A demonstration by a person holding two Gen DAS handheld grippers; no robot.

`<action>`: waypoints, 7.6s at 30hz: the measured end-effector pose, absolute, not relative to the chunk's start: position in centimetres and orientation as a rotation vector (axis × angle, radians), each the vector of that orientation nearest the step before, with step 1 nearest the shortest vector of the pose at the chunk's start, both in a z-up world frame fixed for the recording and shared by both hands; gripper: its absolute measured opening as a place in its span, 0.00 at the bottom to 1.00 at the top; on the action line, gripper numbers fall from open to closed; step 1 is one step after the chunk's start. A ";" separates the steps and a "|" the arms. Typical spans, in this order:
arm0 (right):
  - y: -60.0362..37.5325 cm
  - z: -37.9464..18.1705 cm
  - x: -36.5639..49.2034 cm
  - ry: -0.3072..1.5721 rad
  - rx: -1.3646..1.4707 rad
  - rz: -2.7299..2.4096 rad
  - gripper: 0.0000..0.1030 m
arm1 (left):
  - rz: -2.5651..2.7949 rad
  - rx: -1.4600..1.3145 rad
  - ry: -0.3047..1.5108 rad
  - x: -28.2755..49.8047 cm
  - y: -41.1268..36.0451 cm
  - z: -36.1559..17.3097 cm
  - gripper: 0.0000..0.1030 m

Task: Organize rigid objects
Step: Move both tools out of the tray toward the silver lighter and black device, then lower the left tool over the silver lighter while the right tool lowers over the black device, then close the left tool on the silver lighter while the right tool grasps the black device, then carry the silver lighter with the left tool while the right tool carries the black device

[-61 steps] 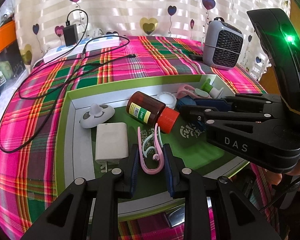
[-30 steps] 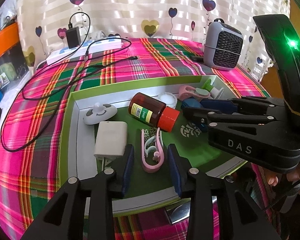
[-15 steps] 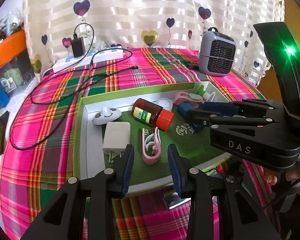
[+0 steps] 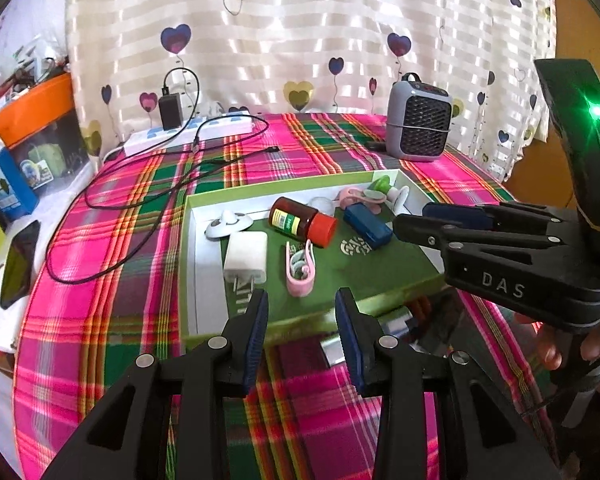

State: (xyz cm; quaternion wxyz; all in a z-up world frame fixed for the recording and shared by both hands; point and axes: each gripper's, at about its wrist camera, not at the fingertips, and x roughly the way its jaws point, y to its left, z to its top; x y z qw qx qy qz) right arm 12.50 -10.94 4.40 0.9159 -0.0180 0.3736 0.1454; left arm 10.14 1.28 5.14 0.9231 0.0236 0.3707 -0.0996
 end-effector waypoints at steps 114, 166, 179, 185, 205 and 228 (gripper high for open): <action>-16.0 0.8 4.1 0.849 0.118 -0.003 0.58 | -0.612 0.033 0.900 9.4 -2.3 1.4 0.34; -16.3 0.0 5.4 0.869 -0.017 0.068 0.63 | -0.625 0.332 0.904 11.8 -6.6 1.1 0.36; -16.9 -0.2 6.8 0.894 -0.035 0.065 0.63 | -0.585 0.262 0.920 12.3 -7.1 1.1 0.36; -17.0 -0.3 6.7 0.885 -0.031 0.073 0.63 | -0.574 0.273 0.911 12.0 -7.1 1.0 0.32; -16.8 0.0 6.2 0.867 -0.025 0.090 0.27 | -0.592 0.226 0.903 10.9 -6.8 1.1 0.21; -16.6 1.0 4.6 0.821 0.001 0.115 0.27 | -0.598 0.200 0.849 8.7 -6.2 2.4 0.21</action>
